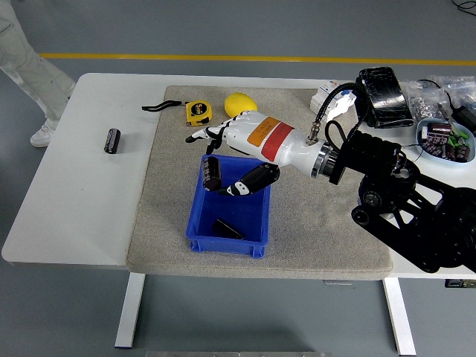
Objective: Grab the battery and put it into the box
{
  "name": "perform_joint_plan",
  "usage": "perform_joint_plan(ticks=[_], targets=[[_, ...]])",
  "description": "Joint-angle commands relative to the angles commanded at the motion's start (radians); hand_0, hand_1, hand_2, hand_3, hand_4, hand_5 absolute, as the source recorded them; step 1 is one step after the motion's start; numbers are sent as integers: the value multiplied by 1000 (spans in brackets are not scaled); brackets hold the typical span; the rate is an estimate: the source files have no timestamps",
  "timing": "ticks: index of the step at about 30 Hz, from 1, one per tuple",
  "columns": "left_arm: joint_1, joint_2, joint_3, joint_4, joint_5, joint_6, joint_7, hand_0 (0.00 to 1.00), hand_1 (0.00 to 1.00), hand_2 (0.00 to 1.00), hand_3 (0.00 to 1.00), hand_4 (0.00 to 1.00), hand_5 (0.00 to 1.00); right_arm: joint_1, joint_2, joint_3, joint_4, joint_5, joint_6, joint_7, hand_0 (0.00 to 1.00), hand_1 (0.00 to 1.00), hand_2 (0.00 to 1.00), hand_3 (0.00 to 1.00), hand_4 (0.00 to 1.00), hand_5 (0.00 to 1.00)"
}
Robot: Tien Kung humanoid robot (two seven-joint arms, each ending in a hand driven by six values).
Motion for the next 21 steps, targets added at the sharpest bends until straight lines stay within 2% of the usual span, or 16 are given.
perform_joint_plan(ticks=[1, 2, 9, 21], targets=[[0, 0, -1, 0, 1, 0, 0, 676, 627, 751, 801, 734, 900, -2, -2, 2, -10, -5, 1, -2, 772, 797, 917, 998, 998, 205], [0, 0, -1, 0, 1, 0, 0, 675, 627, 749, 797, 737, 895, -3, -3, 5, -16, -7, 4, -3, 812, 832, 958, 998, 998, 196], [3, -2, -6, 0, 9, -1, 3, 674, 627, 749, 797, 738, 896, -26, -11, 51, -38, -13, 13, -15, 808, 827, 957, 998, 998, 223], [11, -4, -11, 1, 15, -3, 7, 672, 621, 745, 797, 746, 878, -124, -50, 246, -62, 19, 34, -29, 784, 785, 923, 998, 986, 247]])
